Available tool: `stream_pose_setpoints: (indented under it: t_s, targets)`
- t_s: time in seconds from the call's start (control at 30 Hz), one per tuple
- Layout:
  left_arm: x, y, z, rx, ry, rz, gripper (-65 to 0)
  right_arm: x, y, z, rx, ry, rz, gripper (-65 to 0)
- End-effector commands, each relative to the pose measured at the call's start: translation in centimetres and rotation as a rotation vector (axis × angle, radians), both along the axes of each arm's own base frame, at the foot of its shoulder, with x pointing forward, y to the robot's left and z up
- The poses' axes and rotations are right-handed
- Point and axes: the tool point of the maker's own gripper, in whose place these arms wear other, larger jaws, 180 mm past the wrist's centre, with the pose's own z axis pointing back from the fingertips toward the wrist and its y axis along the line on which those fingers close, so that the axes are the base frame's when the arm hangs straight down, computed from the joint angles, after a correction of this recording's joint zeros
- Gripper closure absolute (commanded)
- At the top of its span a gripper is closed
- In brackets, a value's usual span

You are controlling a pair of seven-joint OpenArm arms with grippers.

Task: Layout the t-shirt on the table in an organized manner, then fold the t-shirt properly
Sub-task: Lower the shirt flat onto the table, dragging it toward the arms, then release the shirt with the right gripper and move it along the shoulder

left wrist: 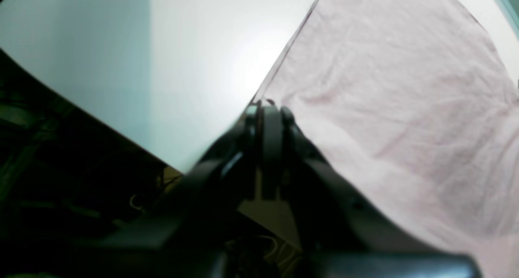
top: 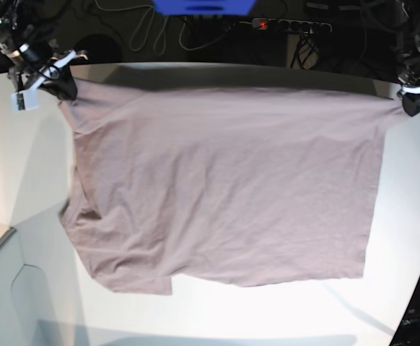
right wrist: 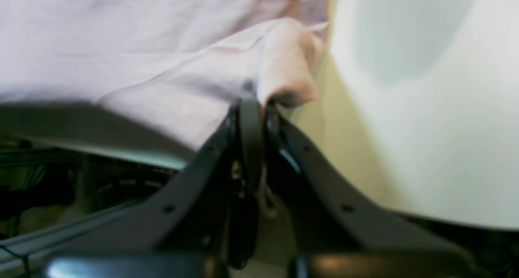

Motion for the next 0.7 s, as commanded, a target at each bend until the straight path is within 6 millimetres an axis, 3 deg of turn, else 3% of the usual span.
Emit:
stream_pose_setpoints:
  t_s: [0.0,0.1,0.27,0.37,0.53,0.67]
  targets:
    - [0.6,0.5,1.3,0.028,-0.043,-0.004,0.0,0.1,-0.1,0.3,0.002,-0.012,0.003,0.0]
    - [0.7,0.4,1.3,0.028,-0.044,-0.008,0.0,0.0,1.0,-0.5,0.025,0.006,0.040,0.0]
    - [1.0,0.4,1.5,0.028,-0.051,-0.008,0.0,-0.3,1.2,-1.1,0.016,0.036,0.090,-0.7]
    - [1.1,0.4,1.5,0.029,-0.055,-0.008,0.0,-0.3,0.7,-1.0,0.004,0.037,0.090,-10.6]
    - [1.2,0.4,1.5,0.028,-0.056,-0.010,0.0,-0.1,-2.2,-0.2,-0.047,0.022,0.037,-27.4]
    - [1.2,0.4,1.5,0.028,-0.056,-0.010,0.0,1.2,-6.3,1.5,-0.105,-0.038,-0.069,-29.8]
